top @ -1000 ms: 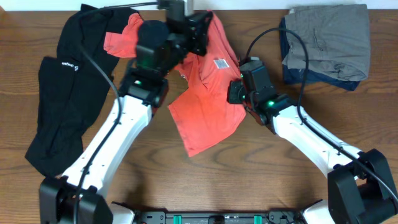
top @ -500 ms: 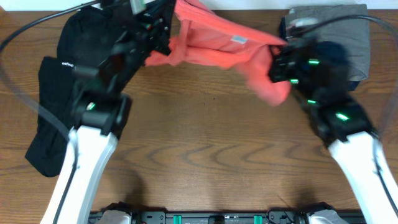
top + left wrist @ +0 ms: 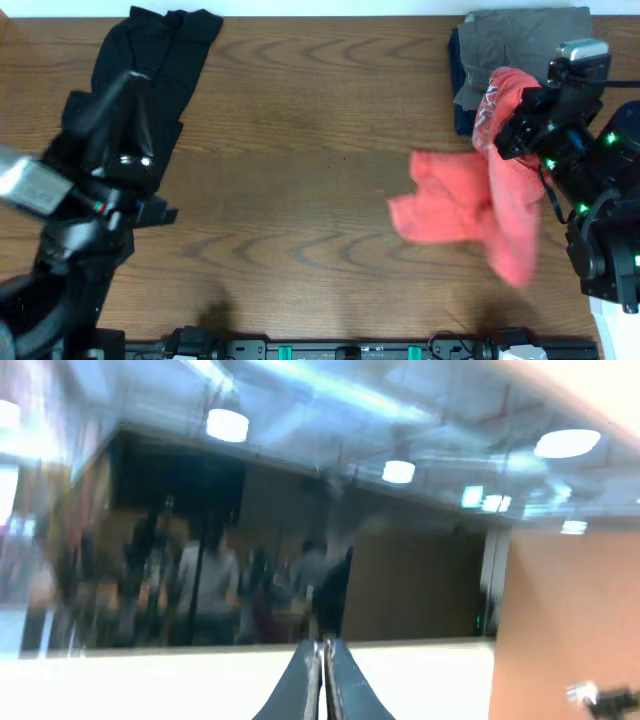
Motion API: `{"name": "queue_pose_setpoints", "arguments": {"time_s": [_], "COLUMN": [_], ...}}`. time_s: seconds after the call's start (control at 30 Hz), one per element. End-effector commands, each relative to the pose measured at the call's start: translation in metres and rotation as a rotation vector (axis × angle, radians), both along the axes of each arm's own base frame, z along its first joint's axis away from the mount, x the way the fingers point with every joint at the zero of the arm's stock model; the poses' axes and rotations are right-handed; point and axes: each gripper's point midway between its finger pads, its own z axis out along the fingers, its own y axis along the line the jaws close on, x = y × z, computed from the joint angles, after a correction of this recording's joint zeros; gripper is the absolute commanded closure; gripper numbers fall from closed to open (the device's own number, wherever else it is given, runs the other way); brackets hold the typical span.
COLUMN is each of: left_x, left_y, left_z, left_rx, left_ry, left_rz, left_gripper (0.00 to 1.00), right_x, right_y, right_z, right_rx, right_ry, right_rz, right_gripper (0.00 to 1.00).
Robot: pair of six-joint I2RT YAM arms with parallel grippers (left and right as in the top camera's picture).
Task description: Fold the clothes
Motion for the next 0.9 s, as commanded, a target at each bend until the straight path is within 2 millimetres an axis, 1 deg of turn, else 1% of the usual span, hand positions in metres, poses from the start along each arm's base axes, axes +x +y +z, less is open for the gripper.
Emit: {"name": "queue_pose_setpoints", "arguments": {"time_s": [0.0,0.1,0.2,0.23,0.27,0.37,0.47,0.57,0.67,0.8,0.87], "left_x": [0.034,0.056,0.077,0.082,0.089,0.107,0.122,0.137,0.148,0.158,0.161], "left_y": [-0.002,-0.004,-0.007,-0.007,-0.008,-0.01,-0.012,-0.013,-0.015,-0.016,-0.016], "left_z": [-0.035,-0.067,-0.103,-0.113,-0.127,-0.164,-0.191,-0.215,-0.239,-0.273,-0.287], "left_rx": [0.03,0.046,0.064,0.069,0.085,0.138,0.16,0.169,0.194,0.235,0.241], "left_ry": [0.145,0.277,0.424,0.462,0.513,0.635,0.725,0.804,0.878,0.972,1.018], "left_rz": [0.016,0.016,0.014,0.015,0.016,0.019,0.017,0.013,0.01,0.003,0.0], "left_gripper": [0.94,0.94,0.94,0.94,0.94,0.94,0.94,0.94,0.94,0.94,0.94], "right_x": [0.009,0.021,0.034,0.038,0.042,0.06,0.085,0.118,0.15,0.185,0.199], "right_y": [0.015,0.025,0.038,0.043,0.048,0.069,0.079,0.084,0.09,0.097,0.101], "right_z": [-0.006,-0.024,-0.043,-0.048,-0.052,-0.059,-0.063,-0.074,-0.098,-0.145,-0.167], "right_rx": [0.008,0.018,0.016,0.014,0.014,0.022,0.05,0.07,0.09,0.114,0.116], "right_ry": [0.028,0.085,0.139,0.148,0.154,0.143,0.118,0.086,0.084,0.118,0.123], "right_rz": [0.087,0.136,0.168,0.178,0.189,0.227,0.184,0.111,0.048,-0.001,-0.003], "right_gripper": [0.99,0.99,0.99,0.99,0.99,0.99,0.99,0.99,0.99,0.99,0.98]}}
